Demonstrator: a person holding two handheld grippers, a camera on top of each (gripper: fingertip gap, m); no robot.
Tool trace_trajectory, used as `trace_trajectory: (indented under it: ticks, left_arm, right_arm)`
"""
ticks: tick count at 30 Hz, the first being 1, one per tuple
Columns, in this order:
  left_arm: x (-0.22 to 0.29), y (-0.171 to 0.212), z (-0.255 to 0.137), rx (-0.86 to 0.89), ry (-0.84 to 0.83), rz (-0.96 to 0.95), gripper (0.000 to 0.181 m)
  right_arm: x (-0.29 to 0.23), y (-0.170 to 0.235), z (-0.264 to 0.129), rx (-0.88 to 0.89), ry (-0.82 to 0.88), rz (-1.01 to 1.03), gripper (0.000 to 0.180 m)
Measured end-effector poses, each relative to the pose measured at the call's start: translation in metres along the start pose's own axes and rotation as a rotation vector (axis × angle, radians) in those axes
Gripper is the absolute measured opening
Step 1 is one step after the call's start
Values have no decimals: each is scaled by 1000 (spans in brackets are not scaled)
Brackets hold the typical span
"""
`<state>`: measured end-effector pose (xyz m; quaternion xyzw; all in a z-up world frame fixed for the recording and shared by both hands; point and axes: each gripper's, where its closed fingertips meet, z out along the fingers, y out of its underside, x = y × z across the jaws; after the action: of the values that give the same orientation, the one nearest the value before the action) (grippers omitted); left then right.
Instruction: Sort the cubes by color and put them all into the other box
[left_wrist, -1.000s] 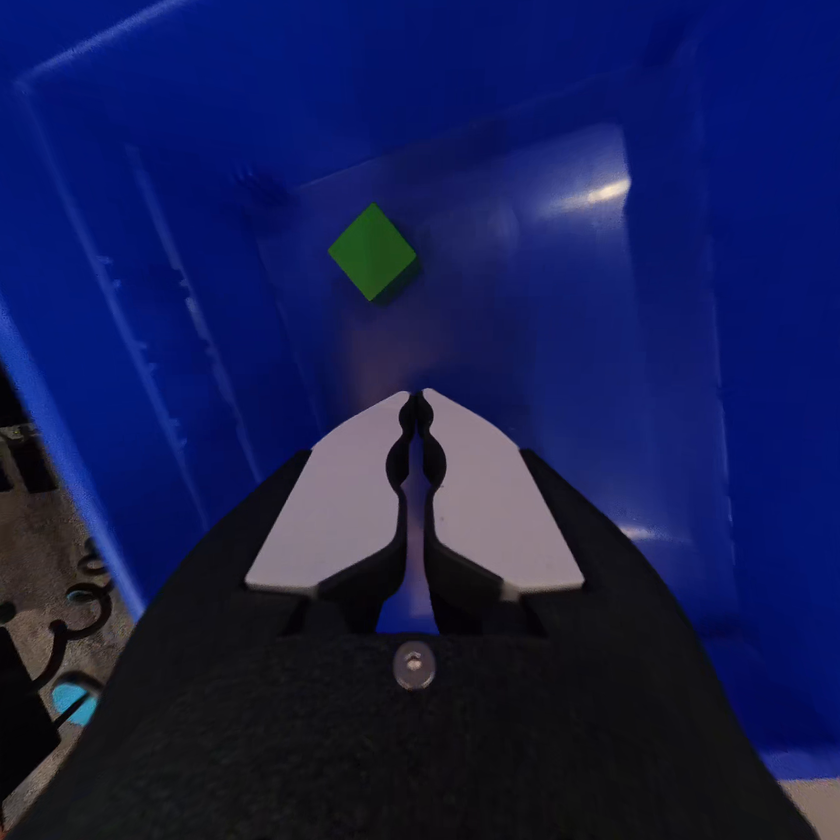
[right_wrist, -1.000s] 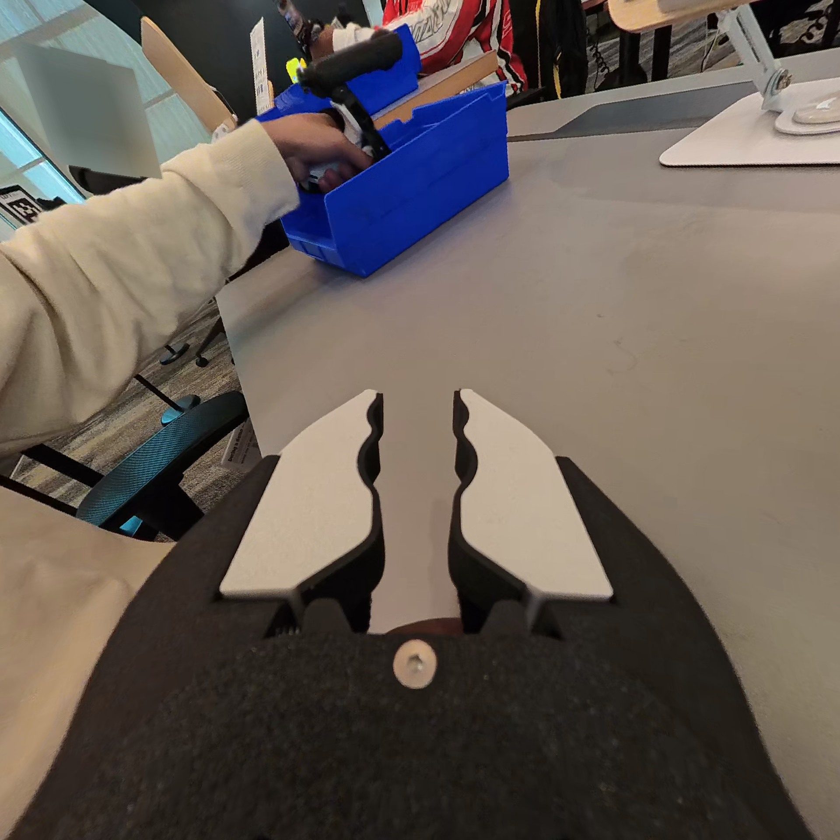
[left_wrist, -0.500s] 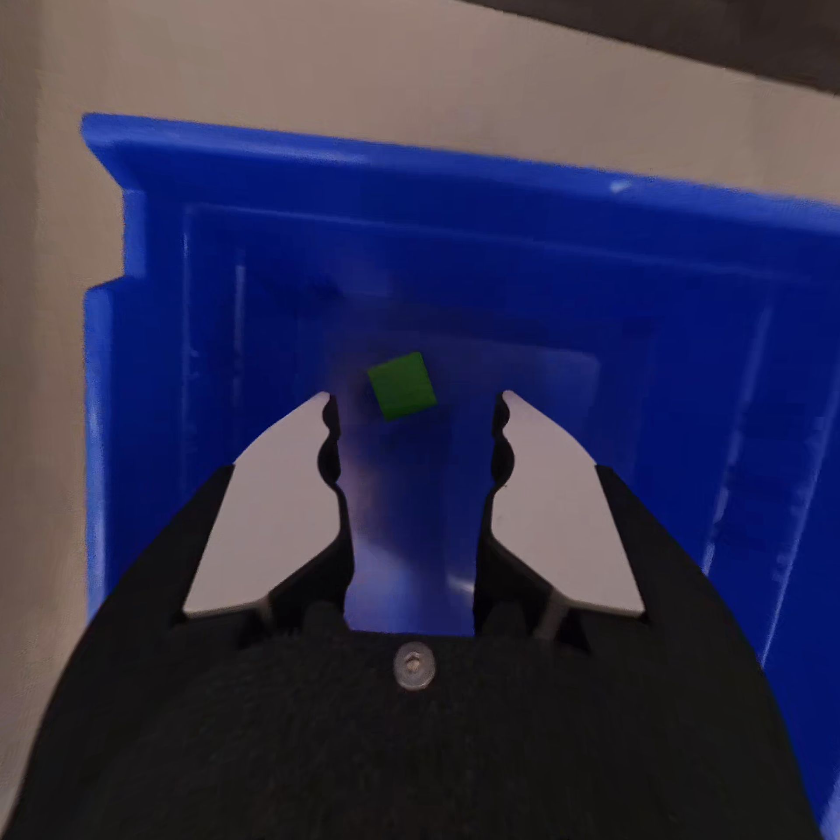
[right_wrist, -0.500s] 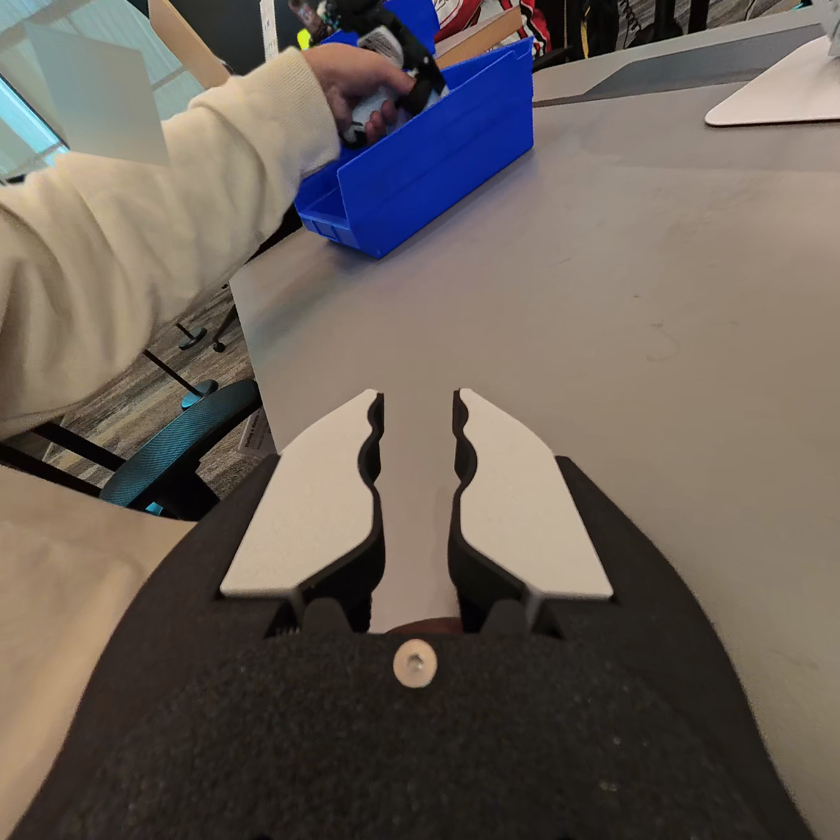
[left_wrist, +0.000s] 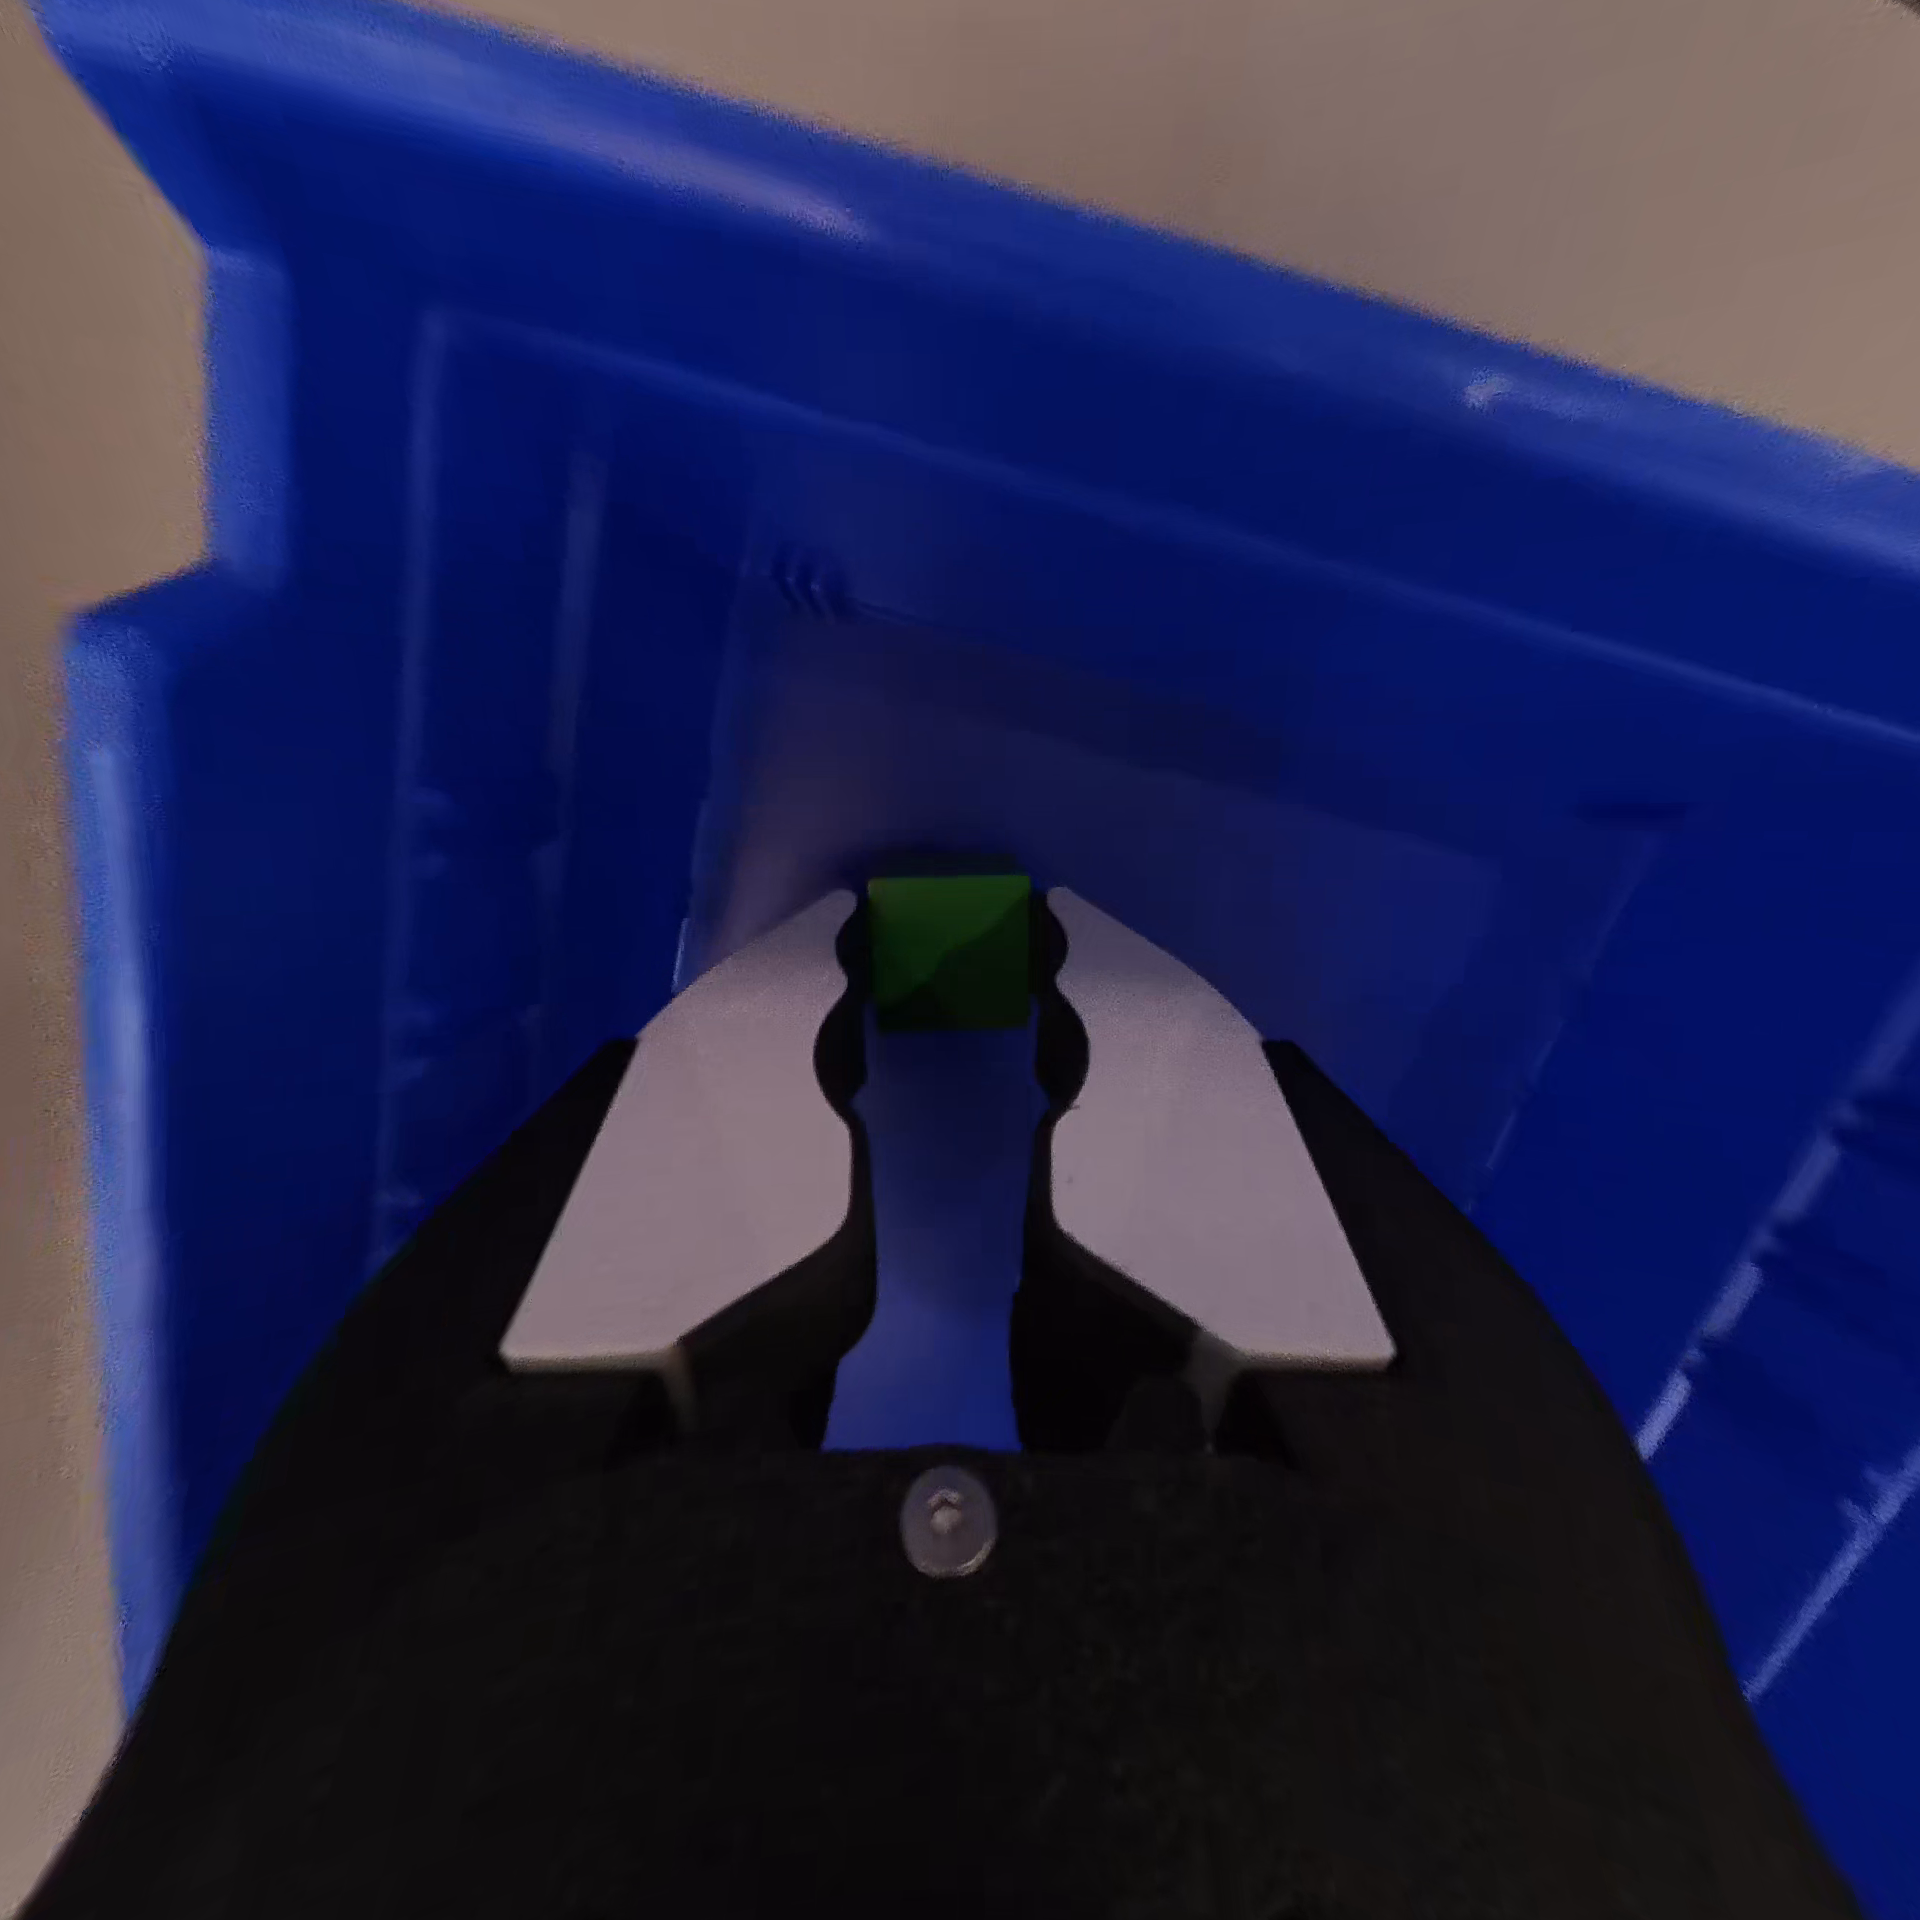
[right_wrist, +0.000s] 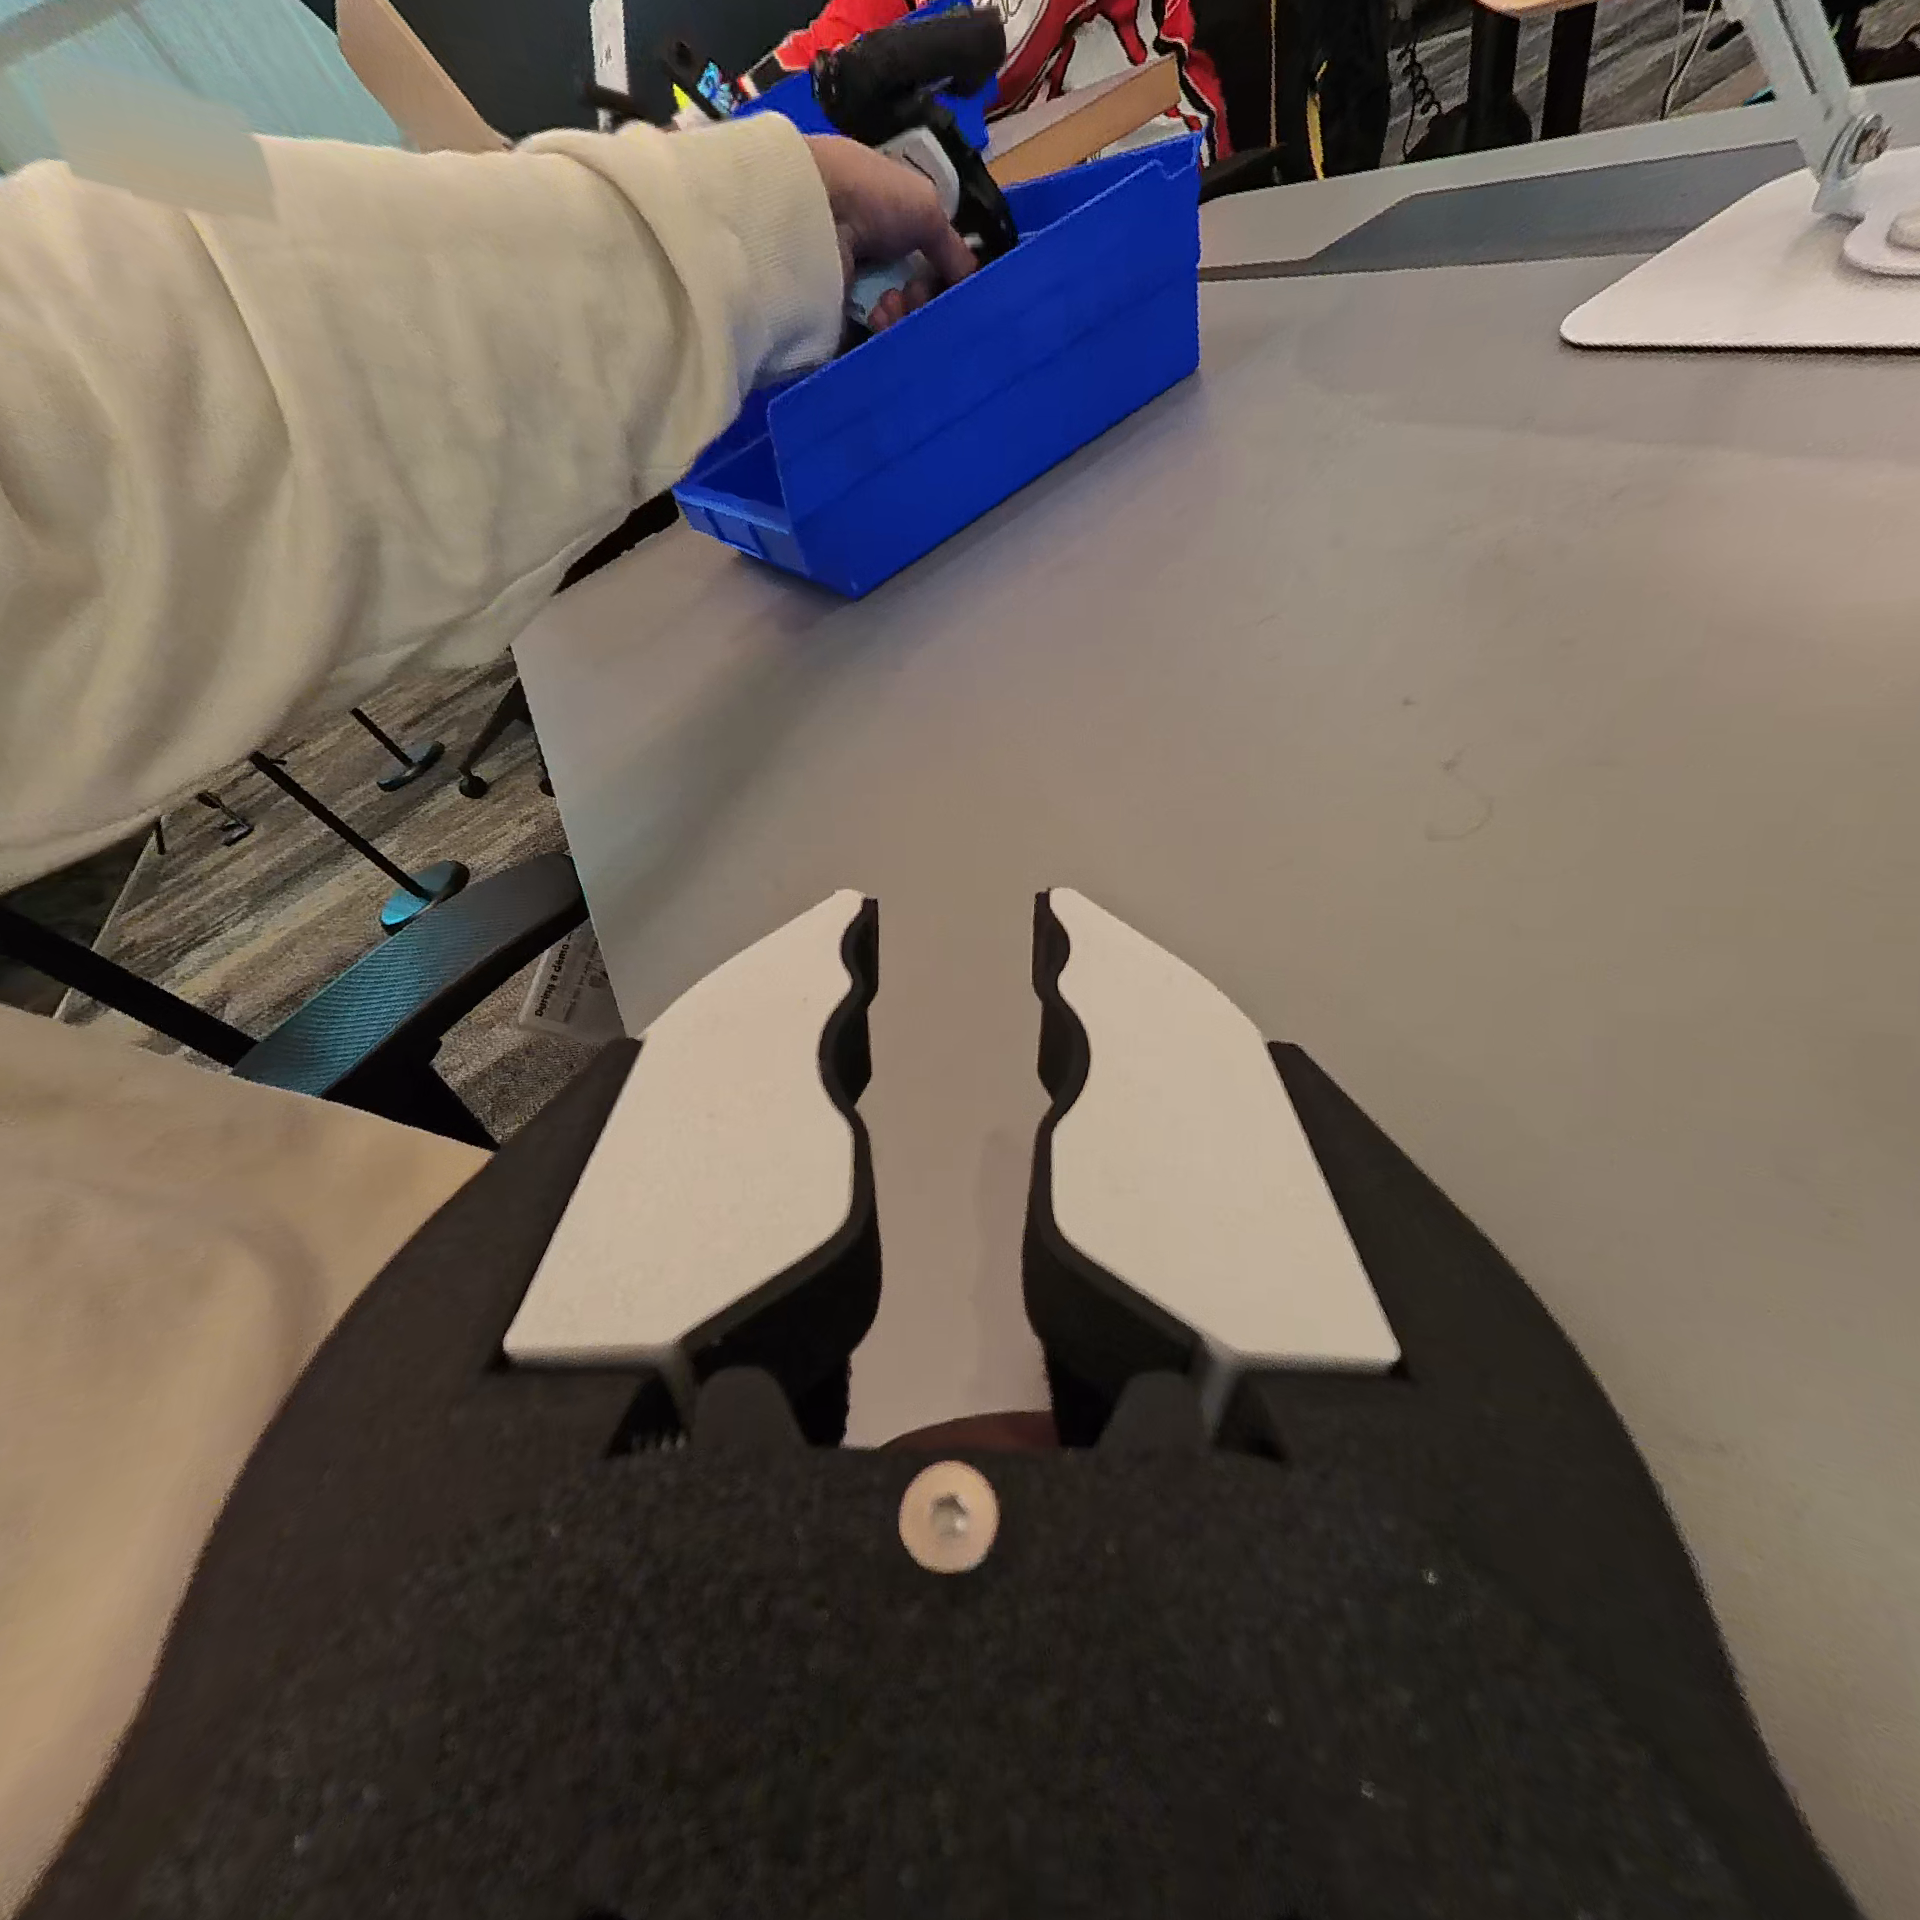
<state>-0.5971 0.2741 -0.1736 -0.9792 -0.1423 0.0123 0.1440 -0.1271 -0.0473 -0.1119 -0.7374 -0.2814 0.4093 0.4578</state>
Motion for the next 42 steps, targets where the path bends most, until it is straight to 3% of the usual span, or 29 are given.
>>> trace_trajectory:
  ticks: [6,9,13,19,22,27,31,35,39,40,41,42]
  left_arm:
    - [43,-1,-83,344,219,214,29]
    - [69,35,-138,579,284,358,28]
    - [76,99,-190,835,213,520,28]
    - [92,165,-197,895,351,587,28]
    - [133,189,-210,941,605,674,28]
    - [230,245,-252,1062,1237,932,28]
    - [281,269,-268,1145,1469,1096,28]
    - [316,293,-264,1085,1546,1273,28]
    - [336,316,-244,1031,1480,1468,28]
    - [339,320,-239,1025,1454,1502,28]
    - [341,322,-235,1018,1435,1524,28]
    - [343,323,-231,1004,1413,1534,28]
  right_arm:
    - [2,-3,-5,18,5,-6,27]
    - [5,-7,-6,36,20,-17,26]
    - [8,-8,-5,47,35,-11,26]
    - [11,-4,2,37,53,-8,26]
    - [6,-10,9,53,-9,41,26]
    - [-15,-68,19,145,-395,407,30]
    - [-23,-114,28,172,-708,773,43]
    - [-22,-120,51,124,-781,921,55]
    - [-23,-112,64,80,-799,945,59]
    - [-23,-108,66,67,-794,938,50]
    - [-22,-106,65,71,-801,921,29]
    - [-20,-103,65,69,-789,916,29]
